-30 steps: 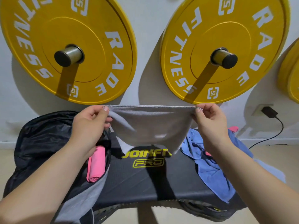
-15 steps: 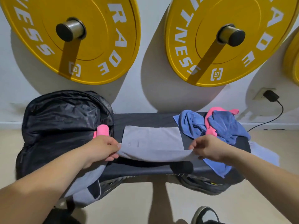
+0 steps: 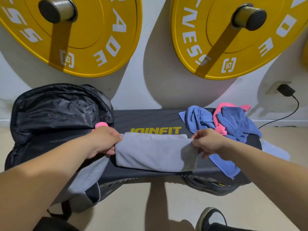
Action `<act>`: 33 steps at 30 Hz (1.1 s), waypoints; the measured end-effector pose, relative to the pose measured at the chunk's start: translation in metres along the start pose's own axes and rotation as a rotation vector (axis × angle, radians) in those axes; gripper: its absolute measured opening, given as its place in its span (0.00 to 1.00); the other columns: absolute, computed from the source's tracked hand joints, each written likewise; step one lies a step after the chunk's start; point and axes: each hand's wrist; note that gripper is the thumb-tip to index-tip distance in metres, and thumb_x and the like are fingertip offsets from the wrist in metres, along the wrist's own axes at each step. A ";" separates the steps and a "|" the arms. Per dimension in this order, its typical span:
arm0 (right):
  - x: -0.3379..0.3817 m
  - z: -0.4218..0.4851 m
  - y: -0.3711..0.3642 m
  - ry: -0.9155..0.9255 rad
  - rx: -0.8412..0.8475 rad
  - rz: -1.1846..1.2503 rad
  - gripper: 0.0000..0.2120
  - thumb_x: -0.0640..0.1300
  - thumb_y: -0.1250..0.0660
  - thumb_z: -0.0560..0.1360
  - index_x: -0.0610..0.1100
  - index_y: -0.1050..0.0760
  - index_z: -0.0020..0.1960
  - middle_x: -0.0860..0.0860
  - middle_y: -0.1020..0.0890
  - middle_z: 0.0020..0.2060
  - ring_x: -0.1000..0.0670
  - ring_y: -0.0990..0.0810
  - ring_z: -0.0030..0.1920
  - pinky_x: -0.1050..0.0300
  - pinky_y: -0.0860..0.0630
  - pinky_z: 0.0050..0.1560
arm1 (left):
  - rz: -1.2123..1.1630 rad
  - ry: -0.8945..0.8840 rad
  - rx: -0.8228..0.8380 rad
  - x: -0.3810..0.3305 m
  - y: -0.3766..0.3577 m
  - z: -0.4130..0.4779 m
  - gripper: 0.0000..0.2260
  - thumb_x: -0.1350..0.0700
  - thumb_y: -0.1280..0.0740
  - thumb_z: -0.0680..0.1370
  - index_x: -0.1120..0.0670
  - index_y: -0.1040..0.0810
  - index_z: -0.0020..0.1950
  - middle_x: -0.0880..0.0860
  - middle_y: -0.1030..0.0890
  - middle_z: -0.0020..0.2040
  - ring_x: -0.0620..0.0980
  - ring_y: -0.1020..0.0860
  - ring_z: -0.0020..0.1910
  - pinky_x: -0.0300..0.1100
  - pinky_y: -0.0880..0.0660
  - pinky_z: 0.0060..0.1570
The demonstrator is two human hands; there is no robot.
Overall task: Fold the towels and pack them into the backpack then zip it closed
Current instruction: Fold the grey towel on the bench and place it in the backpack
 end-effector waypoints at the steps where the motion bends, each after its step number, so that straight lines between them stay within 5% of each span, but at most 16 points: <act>1: 0.004 0.009 -0.002 -0.002 -0.036 -0.023 0.07 0.34 0.39 0.78 0.41 0.23 0.50 0.43 0.17 0.40 0.47 0.16 0.36 0.54 0.19 0.33 | -0.006 -0.014 -0.019 -0.004 0.000 0.008 0.07 0.58 0.34 0.83 0.59 0.20 0.47 0.59 0.18 0.40 0.53 0.19 0.38 0.46 0.19 0.40; 7: 0.010 0.062 -0.011 -0.082 -0.126 -0.144 0.14 0.34 0.44 0.72 0.43 0.22 0.48 0.38 0.14 0.42 0.37 0.13 0.43 0.41 0.15 0.42 | 0.125 -0.010 -0.168 -0.001 -0.012 0.054 0.10 0.57 0.34 0.81 0.56 0.21 0.40 0.60 0.18 0.37 0.56 0.20 0.32 0.54 0.15 0.42; 13: -0.017 0.105 -0.039 -0.021 -0.203 -0.199 0.09 0.42 0.40 0.79 0.47 0.22 0.53 0.45 0.19 0.45 0.42 0.20 0.36 0.47 0.15 0.36 | 0.356 -0.128 -0.182 0.006 -0.033 0.084 0.11 0.59 0.34 0.81 0.57 0.23 0.38 0.55 0.22 0.32 0.54 0.26 0.27 0.42 0.25 0.34; 16: -0.024 0.116 -0.041 0.063 -0.210 -0.327 0.09 0.45 0.38 0.80 0.48 0.20 0.57 0.46 0.18 0.49 0.44 0.21 0.44 0.54 0.23 0.39 | 0.484 -0.156 -0.186 0.015 -0.034 0.095 0.10 0.58 0.32 0.78 0.52 0.24 0.37 0.53 0.19 0.34 0.56 0.22 0.34 0.42 0.24 0.38; 18: -0.027 0.119 -0.040 0.096 -0.223 -0.410 0.08 0.45 0.37 0.80 0.47 0.21 0.56 0.45 0.18 0.52 0.44 0.22 0.48 0.56 0.29 0.42 | 0.608 -0.185 -0.214 0.017 -0.035 0.097 0.04 0.58 0.32 0.76 0.51 0.25 0.43 0.54 0.18 0.43 0.57 0.20 0.43 0.44 0.23 0.43; 21: -0.027 0.124 -0.039 0.067 -0.227 -0.459 0.03 0.44 0.35 0.77 0.46 0.24 0.46 0.45 0.20 0.49 0.46 0.24 0.41 0.56 0.32 0.34 | 0.799 -0.369 -0.305 0.009 -0.040 0.086 0.12 0.59 0.31 0.75 0.53 0.26 0.57 0.54 0.26 0.57 0.57 0.24 0.54 0.52 0.23 0.52; 24: -0.024 0.125 -0.035 0.000 -0.192 -0.466 0.06 0.39 0.36 0.73 0.40 0.22 0.47 0.42 0.18 0.44 0.46 0.26 0.37 0.57 0.32 0.32 | 0.801 -0.570 -0.028 0.006 -0.059 0.055 0.17 0.46 0.30 0.74 0.48 0.26 0.61 0.48 0.27 0.57 0.51 0.23 0.57 0.50 0.23 0.56; 27: -0.025 0.125 -0.030 -0.031 -0.182 -0.462 0.09 0.39 0.37 0.71 0.40 0.20 0.49 0.42 0.16 0.44 0.45 0.24 0.38 0.56 0.27 0.36 | 1.119 -0.584 0.358 0.017 -0.084 0.024 0.26 0.40 0.31 0.73 0.45 0.31 0.69 0.49 0.30 0.59 0.53 0.24 0.55 0.48 0.25 0.51; 33: -0.025 0.116 -0.023 -0.067 -0.131 -0.527 0.14 0.38 0.39 0.70 0.39 0.19 0.51 0.40 0.15 0.44 0.42 0.19 0.39 0.50 0.18 0.38 | 1.278 -0.689 0.282 0.012 -0.082 0.039 0.14 0.56 0.36 0.78 0.48 0.28 0.63 0.51 0.28 0.57 0.58 0.22 0.52 0.52 0.25 0.45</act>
Point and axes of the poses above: each hand's wrist, its own z-axis towards the middle knuckle, its own y-axis out of the back of the hand, x = y × z
